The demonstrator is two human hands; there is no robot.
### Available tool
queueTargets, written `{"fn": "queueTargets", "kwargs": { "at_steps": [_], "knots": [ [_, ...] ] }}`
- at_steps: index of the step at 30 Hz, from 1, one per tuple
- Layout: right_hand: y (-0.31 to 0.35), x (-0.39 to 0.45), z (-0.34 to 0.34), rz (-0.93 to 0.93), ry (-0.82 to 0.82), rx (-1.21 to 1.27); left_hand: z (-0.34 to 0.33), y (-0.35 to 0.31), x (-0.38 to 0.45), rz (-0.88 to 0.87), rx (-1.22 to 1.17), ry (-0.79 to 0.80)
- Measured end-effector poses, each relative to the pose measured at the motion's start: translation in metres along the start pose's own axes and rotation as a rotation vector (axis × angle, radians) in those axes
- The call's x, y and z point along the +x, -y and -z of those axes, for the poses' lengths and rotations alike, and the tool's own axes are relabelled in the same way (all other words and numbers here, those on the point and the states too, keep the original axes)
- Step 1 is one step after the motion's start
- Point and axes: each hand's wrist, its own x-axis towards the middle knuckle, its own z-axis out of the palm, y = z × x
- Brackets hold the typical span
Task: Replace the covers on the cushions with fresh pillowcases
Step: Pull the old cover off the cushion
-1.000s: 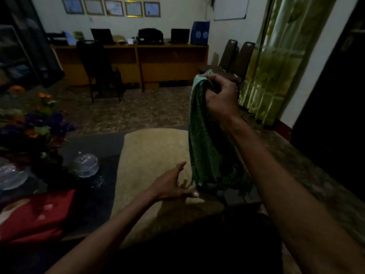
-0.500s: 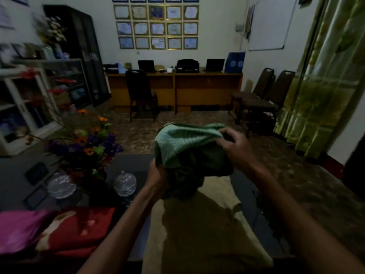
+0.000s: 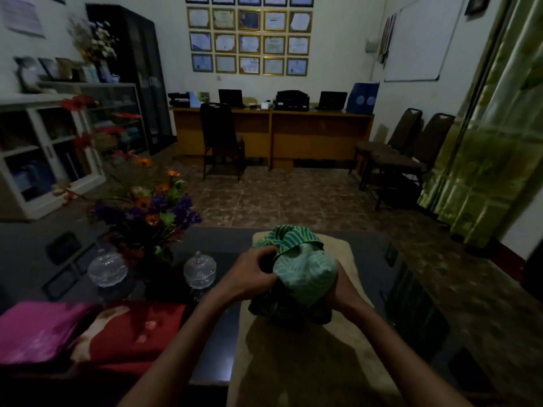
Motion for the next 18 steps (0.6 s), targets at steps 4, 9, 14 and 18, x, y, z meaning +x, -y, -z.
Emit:
{"fn": "queueTargets", "kwargs": {
  "at_steps": [4, 9, 14, 18],
  "knots": [
    [0.020, -0.005, -0.006, 0.134, 0.017, -0.028, 0.026, 0.024, -0.024, 0.152, -0.171, -0.020],
    [0.025, -0.018, -0.030, 0.447, 0.033, -0.151, 0.030, 0.028, -0.048, 0.275, -0.489, -0.007],
    [0.022, -0.034, -0.050, 0.468, 0.240, -0.108, 0.005, 0.044, -0.057, 0.089, -0.180, -0.018],
    [0.009, -0.037, -0.040, 0.399, 0.379, -0.265, 0.006, 0.061, -0.064, 0.007, 0.050, -0.062]
  ]
}}
